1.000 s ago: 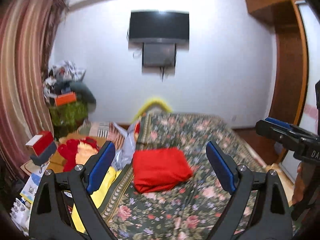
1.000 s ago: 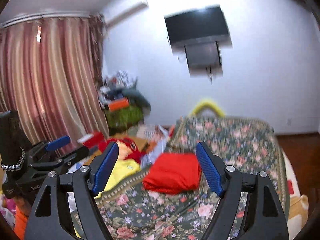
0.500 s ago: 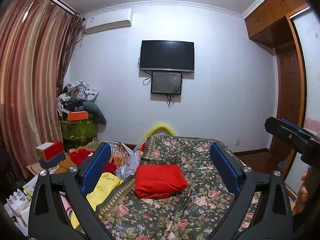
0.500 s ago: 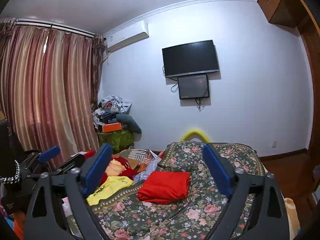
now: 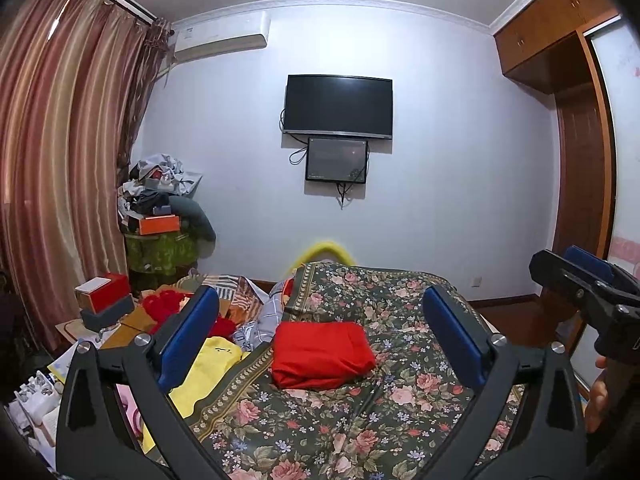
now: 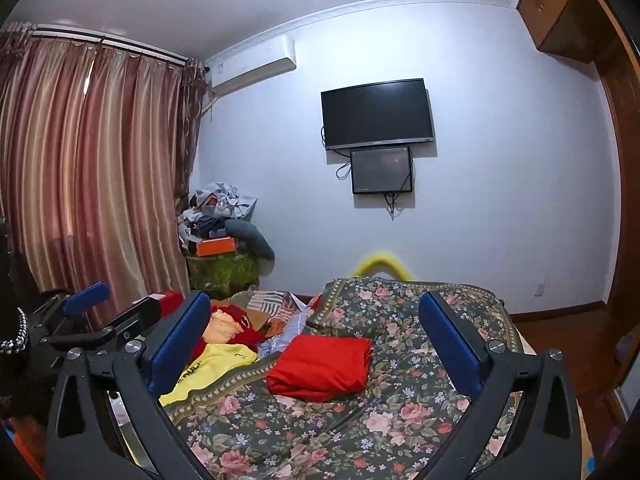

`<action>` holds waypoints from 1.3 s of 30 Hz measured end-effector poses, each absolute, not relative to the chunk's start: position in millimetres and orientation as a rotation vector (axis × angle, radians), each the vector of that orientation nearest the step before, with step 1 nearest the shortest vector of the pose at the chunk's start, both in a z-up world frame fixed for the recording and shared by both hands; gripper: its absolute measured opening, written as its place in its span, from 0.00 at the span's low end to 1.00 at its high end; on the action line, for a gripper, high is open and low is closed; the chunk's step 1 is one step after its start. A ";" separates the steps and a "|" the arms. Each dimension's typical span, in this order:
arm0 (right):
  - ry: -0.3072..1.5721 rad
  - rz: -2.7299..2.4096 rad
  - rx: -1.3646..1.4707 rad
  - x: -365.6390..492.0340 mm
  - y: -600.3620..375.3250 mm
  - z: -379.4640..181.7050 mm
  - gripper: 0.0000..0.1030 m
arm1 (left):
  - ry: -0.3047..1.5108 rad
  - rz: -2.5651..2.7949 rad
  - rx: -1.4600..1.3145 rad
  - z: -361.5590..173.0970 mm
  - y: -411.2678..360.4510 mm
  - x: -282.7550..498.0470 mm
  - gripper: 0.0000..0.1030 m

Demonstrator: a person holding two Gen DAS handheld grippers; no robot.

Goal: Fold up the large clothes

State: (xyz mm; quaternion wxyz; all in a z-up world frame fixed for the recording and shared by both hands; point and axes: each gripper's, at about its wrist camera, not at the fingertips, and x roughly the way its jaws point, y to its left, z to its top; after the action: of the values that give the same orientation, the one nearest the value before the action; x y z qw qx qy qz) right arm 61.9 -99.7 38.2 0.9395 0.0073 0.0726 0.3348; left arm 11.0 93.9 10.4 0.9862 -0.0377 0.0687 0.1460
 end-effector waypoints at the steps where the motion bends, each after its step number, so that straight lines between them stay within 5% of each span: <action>1: 0.150 0.682 0.014 60.2 -101.0 36.2 1.00 | 0.138 0.293 -0.075 9.9 91.9 12.2 0.99; 39: 0.224 0.684 0.022 64.3 -110.8 30.8 1.00 | 0.180 0.302 -0.061 2.5 77.2 25.4 1.00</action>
State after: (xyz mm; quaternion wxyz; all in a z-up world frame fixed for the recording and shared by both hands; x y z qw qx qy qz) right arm 64.2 -110.8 30.8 0.9358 0.0106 0.1096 0.3348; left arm 25.4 77.2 2.5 0.9842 -0.0301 0.0894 0.1500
